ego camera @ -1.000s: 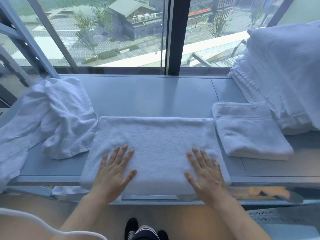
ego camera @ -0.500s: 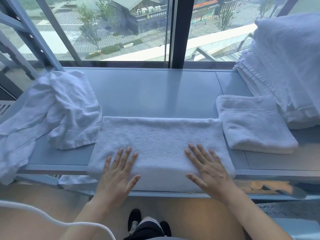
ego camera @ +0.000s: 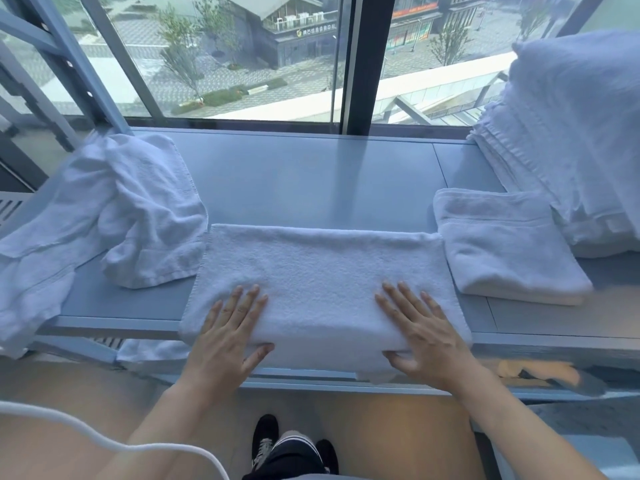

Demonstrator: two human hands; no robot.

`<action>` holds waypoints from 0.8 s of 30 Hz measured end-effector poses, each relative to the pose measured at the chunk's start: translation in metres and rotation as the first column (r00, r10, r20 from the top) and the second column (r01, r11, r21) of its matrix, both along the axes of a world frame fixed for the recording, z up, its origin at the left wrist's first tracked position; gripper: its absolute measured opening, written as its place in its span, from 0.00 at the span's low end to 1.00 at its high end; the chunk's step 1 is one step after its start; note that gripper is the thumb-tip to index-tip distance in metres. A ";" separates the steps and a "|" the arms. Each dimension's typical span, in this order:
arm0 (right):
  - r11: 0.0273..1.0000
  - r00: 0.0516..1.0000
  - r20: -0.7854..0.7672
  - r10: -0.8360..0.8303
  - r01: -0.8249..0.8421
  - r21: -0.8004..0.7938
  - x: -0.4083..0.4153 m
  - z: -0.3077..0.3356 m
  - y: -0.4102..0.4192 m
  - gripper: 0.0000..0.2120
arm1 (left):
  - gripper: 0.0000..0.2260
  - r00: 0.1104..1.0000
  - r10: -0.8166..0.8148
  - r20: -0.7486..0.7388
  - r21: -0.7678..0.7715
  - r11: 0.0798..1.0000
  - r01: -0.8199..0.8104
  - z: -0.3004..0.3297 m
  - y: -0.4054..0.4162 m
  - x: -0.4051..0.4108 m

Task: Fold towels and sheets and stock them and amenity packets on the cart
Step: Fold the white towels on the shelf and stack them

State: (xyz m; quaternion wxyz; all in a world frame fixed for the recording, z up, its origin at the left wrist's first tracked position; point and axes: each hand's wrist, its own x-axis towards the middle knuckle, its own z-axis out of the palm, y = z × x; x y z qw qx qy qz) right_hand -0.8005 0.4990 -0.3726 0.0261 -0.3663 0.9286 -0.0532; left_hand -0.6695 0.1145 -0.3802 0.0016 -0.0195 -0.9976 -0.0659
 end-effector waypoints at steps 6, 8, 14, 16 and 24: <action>0.998 0.997 -0.053 -0.049 0.051 0.030 0.001 -0.007 0.017 0.48 | 0.41 0.998 0.045 -0.033 -0.029 0.999 -0.046 -0.003 -0.020 0.003; 0.998 0.997 -0.076 -0.027 0.031 0.047 -0.001 -0.009 0.017 0.47 | 0.41 0.999 0.014 -0.044 -0.043 0.999 -0.016 -0.003 -0.020 0.002; 1.000 0.986 -0.165 -0.008 0.012 0.024 0.010 -0.005 0.016 0.41 | 0.32 0.984 0.016 -0.176 -0.075 0.997 -0.029 -0.001 -0.006 0.010; 0.999 0.983 -0.181 -0.017 0.011 -0.034 0.020 0.001 0.014 0.35 | 0.25 0.961 -0.030 -0.274 -0.126 0.992 -0.005 0.001 -0.007 0.017; 0.976 0.960 -0.257 -0.111 0.057 -0.210 0.076 0.048 0.005 0.22 | 0.10 0.934 -0.089 -0.346 -0.178 0.984 0.028 0.051 -0.026 0.057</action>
